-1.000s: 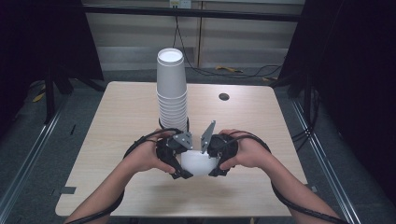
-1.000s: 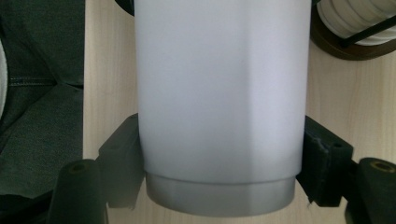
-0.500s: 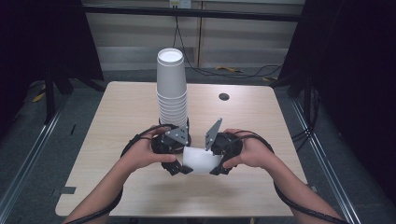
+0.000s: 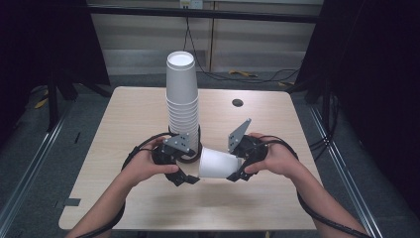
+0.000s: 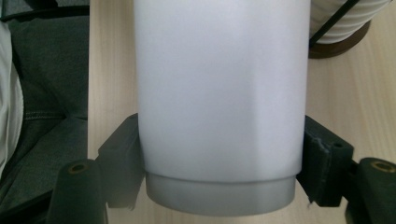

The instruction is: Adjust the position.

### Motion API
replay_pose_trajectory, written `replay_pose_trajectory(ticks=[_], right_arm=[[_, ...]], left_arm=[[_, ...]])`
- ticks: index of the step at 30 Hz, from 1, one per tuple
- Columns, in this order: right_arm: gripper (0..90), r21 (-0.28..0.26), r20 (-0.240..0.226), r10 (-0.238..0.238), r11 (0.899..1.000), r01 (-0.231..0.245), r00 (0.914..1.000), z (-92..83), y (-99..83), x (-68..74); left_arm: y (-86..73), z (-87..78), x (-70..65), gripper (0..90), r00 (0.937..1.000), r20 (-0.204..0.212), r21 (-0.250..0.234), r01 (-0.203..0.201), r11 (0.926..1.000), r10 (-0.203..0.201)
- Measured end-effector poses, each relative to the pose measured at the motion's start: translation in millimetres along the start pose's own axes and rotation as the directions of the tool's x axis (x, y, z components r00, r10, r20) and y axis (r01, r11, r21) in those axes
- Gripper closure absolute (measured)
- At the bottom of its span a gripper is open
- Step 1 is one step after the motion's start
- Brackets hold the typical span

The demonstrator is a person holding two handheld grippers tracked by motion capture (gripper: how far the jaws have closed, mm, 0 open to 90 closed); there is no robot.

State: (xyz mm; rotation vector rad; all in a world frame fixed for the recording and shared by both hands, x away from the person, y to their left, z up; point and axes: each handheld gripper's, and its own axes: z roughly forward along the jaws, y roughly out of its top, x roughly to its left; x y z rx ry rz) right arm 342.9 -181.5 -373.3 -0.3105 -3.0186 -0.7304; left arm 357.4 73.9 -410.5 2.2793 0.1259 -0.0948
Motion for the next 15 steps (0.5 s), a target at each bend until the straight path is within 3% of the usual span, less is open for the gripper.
replay_pose_trajectory(ticks=[3, 4, 11, 15], right_arm=[[27.2, -0.011, 0.003, 0.002, 1.000, -0.002, 1.0000, -1.6, -0.5, -0.6], [27.1, -0.010, 0.001, 0.003, 1.000, -0.003, 1.0000, -1.5, -0.5, -0.6], [27.1, -0.033, -0.021, -0.004, 0.999, 0.003, 0.9998, 1.1, 0.8, 0.5], [27.0, -0.050, -0.042, -0.020, 0.999, 0.018, 0.9989, 1.9, 2.7, 2.3]], left_arm=[[-2.6, 2.5, 0.7, 7.9, 0.9997, 0.005, -0.022, 0.024, 0.9995, -0.024], [-2.1, 4.4, 0.4, 7.9, 0.9987, 0.016, -0.042, 0.049, 0.9979, -0.049], [2.7, 8.6, -0.8, 5.4, 0.9996, 0.008, -0.067, 0.029, 0.9973, -0.028], [2.2, 11.5, 0.1, 0.2, 0.9991, 0.012, -0.070, 0.041, 0.9967, -0.041]])
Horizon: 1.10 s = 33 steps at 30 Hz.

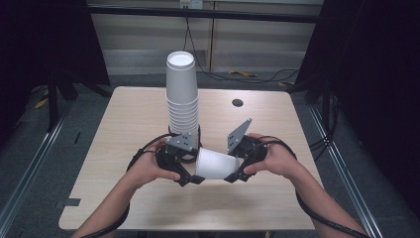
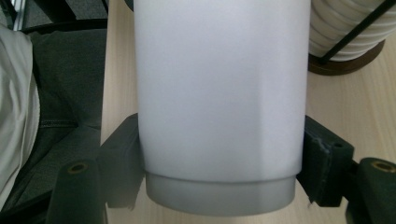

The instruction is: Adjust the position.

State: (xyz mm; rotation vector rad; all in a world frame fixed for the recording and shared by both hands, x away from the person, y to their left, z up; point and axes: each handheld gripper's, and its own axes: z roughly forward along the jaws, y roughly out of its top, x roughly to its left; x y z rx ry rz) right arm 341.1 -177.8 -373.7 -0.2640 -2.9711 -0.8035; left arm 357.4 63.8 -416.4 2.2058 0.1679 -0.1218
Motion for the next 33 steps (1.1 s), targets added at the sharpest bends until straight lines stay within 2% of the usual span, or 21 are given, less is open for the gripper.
replay_pose_trajectory(ticks=[4, 8, 16, 21, 33], right_arm=[[27.0, 0.006, -0.001, -0.013, 1.000, 0.013, 0.9999, 2.2, 1.8, 1.6], [27.0, -0.003, -0.009, -0.016, 1.000, 0.016, 0.9998, 3.3, 3.1, 2.0], [27.0, -0.025, -0.009, -0.018, 1.000, 0.018, 0.9998, 2.4, 2.7, 1.2], [27.0, -0.022, -0.009, -0.017, 1.000, 0.017, 0.9998, 3.6, 2.1, 1.1], [27.0, -0.064, -0.004, -0.019, 0.998, 0.019, 0.9998, 5.7, -1.6, 1.1]], left_arm=[[0.4, 0.9, -0.8, 0.1, 0.9997, 0.020, -0.016, 0.010, 0.9998, -0.010], [2.7, -0.3, -1.2, 0.3, 0.9996, 0.027, -0.030, -0.003, 0.9996, 0.004], [2.5, -3.1, -0.5, 8.8, 0.9981, 0.062, -0.049, -0.003, 0.9988, 0.006], [2.5, -3.5, 0.3, 10.0, 0.9978, 0.065, -0.045, -0.007, 0.9990, 0.010], [8.6, -6.6, 0.3, 9.9, 0.9977, 0.064, -0.039, -0.017, 0.9991, 0.019]])
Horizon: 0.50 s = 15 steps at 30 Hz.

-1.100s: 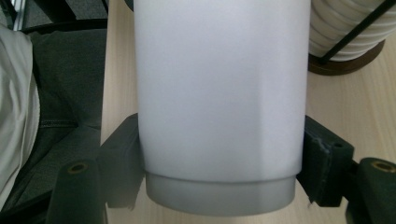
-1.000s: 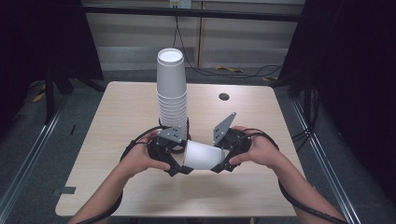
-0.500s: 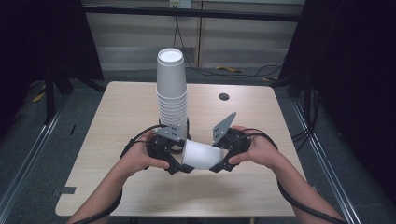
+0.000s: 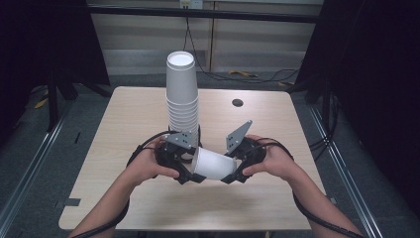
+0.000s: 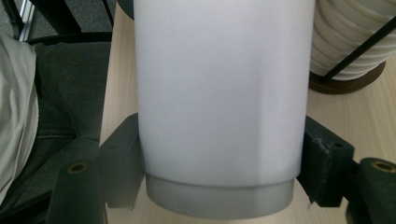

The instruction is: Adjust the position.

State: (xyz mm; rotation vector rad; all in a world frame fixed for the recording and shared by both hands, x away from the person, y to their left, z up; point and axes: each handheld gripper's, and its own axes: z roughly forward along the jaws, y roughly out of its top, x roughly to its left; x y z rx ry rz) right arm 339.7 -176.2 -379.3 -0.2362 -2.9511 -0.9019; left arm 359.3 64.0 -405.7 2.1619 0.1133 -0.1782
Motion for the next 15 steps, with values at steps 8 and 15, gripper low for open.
replay_pose_trajectory(ticks=[8, 15], right_arm=[[27.0, -0.015, 0.004, -0.009, 1.000, 0.009, 1.0000, 0.7, -2.3, 0.0], [27.0, -0.030, 0.006, -0.010, 0.999, 0.010, 0.9999, 2.2, -3.3, -0.6]], left_arm=[[3.1, 0.7, 0.2, 9.3, 1.0000, 0.005, -0.003, -0.007, 1.0000, 0.007], [3.5, -1.4, 0.9, 11.1, 0.9999, 0.005, -0.001, -0.013, 0.9999, 0.013]])
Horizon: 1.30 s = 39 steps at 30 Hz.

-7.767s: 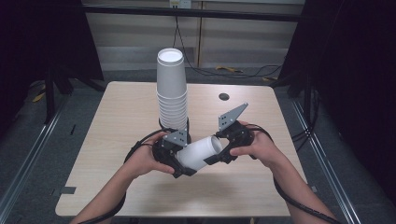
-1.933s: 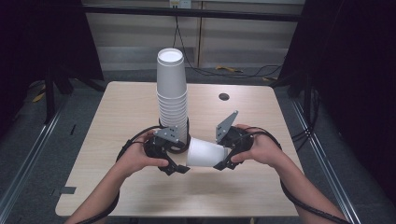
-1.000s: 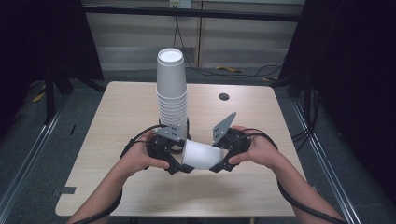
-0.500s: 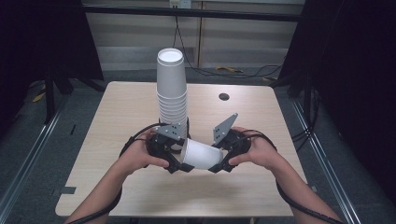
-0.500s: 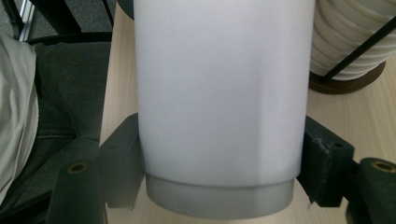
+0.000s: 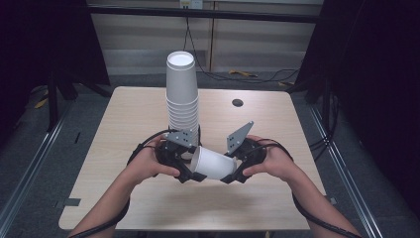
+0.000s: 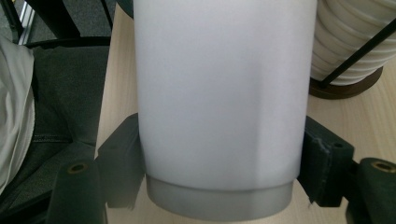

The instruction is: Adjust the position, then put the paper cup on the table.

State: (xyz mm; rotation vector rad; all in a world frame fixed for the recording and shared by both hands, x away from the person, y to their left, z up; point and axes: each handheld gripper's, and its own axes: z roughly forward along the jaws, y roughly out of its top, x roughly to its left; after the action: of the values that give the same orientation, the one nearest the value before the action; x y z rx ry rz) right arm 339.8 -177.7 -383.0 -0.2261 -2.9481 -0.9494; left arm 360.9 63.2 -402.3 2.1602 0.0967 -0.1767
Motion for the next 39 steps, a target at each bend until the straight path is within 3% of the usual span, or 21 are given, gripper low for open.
replay_pose_trajectory(ticks=[18, 25, 30, 34, 36, 39], right_arm=[[26.5, -0.042, 0.011, 0.005, 0.999, -0.004, 0.9999, 10.6, -2.6, -0.5], [24.6, -0.068, 0.016, 0.024, 0.997, -0.023, 0.9996, 12.2, -4.0, -1.2], [21.0, -0.053, 0.049, 0.054, 0.997, -0.051, 0.9973, 13.0, -21.0, -2.7], [21.0, -0.061, 0.060, 0.075, 0.996, -0.071, 0.9954, 11.5, -34.2, -3.5], [21.0, -0.071, 0.088, 0.115, 0.992, -0.109, 0.9895, 10.3, -49.9, -6.1], [18.3, -0.092, 0.134, 0.175, 0.982, -0.163, 0.9755, 10.6, -66.9, -9.4]], left_arm=[[8.7, -6.7, -4.4, 13.2, 0.9989, -0.045, 0.017, -0.010, 0.9998, 0.011], [11.0, -11.1, -4.7, 13.5, 0.9974, -0.067, 0.044, -0.024, 0.9987, 0.027], [13.7, -16.3, -5.5, 13.2, 0.9953, -0.091, 0.100, -0.025, 0.9946, 0.034], [12.5, -16.7, -4.5, 12.7, 0.9942, -0.107, 0.100, 0.006, 0.9949, 0.005], [11.1, -16.3, -2.4, 12.5, 0.9934, -0.115, 0.145, 0.017, 0.9893, 0.000], [10.0, -11.9, -3.2, 12.5, 0.9932, -0.117, 0.168, 0.022, 0.9856, -0.003]])
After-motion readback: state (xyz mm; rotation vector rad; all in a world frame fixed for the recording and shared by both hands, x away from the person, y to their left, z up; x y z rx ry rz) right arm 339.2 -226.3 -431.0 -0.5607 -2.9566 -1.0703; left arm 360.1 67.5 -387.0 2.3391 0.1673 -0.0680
